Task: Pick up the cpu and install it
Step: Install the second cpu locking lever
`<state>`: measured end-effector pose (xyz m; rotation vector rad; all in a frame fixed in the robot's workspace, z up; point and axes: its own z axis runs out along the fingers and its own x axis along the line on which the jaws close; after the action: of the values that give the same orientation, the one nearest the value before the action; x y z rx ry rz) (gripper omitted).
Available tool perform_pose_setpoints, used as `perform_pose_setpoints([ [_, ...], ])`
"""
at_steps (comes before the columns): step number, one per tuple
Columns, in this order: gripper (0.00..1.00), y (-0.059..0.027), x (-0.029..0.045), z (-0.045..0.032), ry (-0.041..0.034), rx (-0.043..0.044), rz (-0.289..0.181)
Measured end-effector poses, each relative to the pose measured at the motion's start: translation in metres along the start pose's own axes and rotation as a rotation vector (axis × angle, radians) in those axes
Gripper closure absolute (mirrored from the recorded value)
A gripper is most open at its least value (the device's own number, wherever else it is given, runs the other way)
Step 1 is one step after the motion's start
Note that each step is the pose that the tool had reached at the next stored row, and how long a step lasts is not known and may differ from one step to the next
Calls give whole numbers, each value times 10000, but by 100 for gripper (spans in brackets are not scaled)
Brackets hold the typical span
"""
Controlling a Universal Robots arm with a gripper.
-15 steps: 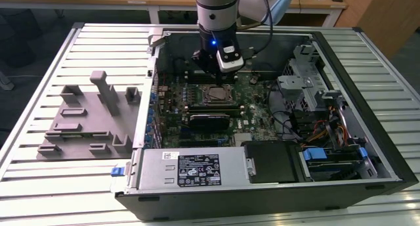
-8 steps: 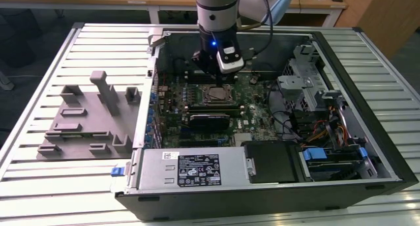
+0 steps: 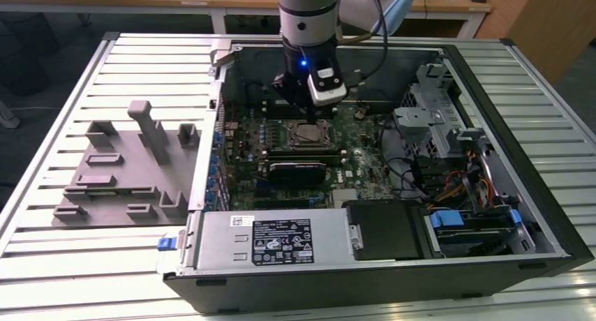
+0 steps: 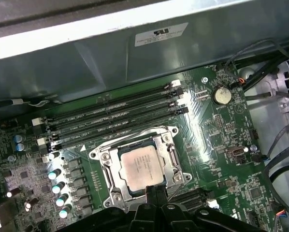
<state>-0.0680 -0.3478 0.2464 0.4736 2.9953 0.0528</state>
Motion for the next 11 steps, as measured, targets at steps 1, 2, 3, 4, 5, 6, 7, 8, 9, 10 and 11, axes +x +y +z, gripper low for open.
perform_pose_setpoints([
  [1, 89, -5, -2, 0, 0, 1, 0],
  [2, 89, -10, -3, 0, -1, 2, 0],
  [3, 89, -16, -5, 0, -1, 2, 0],
  [4, 89, -20, -6, 0, -1, 4, 0],
  [5, 89, -26, -8, 0, -2, 5, 0],
  [6, 89, -32, -10, 0, -3, 6, -1],
  [7, 89, -39, -12, -1, -3, 7, -1],
  [8, 89, -46, -15, -1, -3, 8, -1],
  [9, 89, -56, -18, -1, -2, 8, -1],
  [10, 89, -67, -22, -1, -3, 8, -1],
  [11, 89, -80, -26, -1, -3, 8, -1],
])
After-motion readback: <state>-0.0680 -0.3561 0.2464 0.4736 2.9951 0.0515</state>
